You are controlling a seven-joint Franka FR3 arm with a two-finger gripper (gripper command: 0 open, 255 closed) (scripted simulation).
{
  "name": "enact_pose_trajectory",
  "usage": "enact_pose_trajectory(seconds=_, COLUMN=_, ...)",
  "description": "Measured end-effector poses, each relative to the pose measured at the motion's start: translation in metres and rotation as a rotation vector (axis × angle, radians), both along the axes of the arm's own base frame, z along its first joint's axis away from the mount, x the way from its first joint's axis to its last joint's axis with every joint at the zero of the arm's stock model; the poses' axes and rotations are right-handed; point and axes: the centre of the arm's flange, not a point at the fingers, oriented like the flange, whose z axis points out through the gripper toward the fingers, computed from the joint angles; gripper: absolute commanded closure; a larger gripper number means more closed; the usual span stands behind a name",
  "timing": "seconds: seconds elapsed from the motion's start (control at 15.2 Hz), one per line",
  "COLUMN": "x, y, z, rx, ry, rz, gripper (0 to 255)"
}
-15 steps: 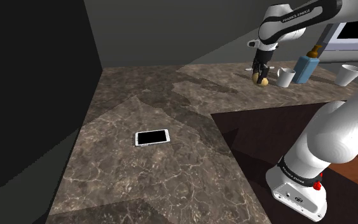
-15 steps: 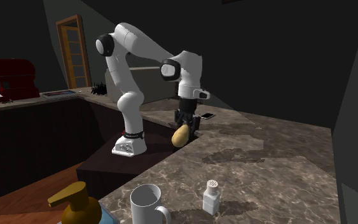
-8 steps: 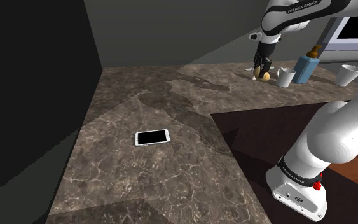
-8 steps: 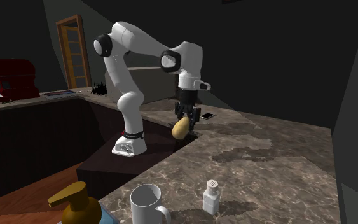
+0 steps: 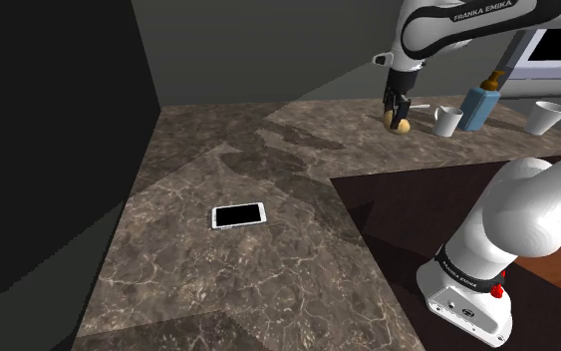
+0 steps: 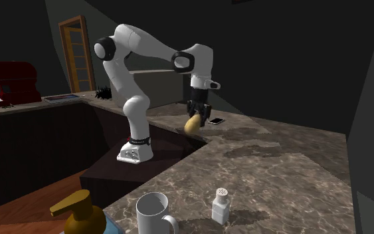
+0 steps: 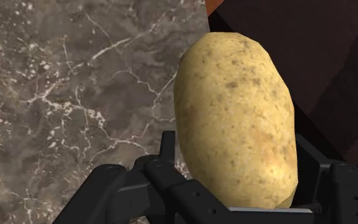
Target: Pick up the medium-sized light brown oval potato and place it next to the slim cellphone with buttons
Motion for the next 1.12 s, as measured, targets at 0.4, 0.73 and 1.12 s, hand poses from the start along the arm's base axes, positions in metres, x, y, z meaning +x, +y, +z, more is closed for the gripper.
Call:
enact_pose_trajectory(seconds=0.4, x=0.006, y=0.082, z=-0.004, rx=0.000, ry=0.000, rz=0.000, gripper=255)
enact_pose_trajectory(seconds=0.73, x=0.008, y=0.146, z=0.001, rx=0.000, ry=-0.001, rz=0.000, gripper=255)
enact_pose_trajectory(seconds=1.12, x=0.013, y=0.225, z=0.000, rx=0.000, ry=0.000, rz=0.000, gripper=255)
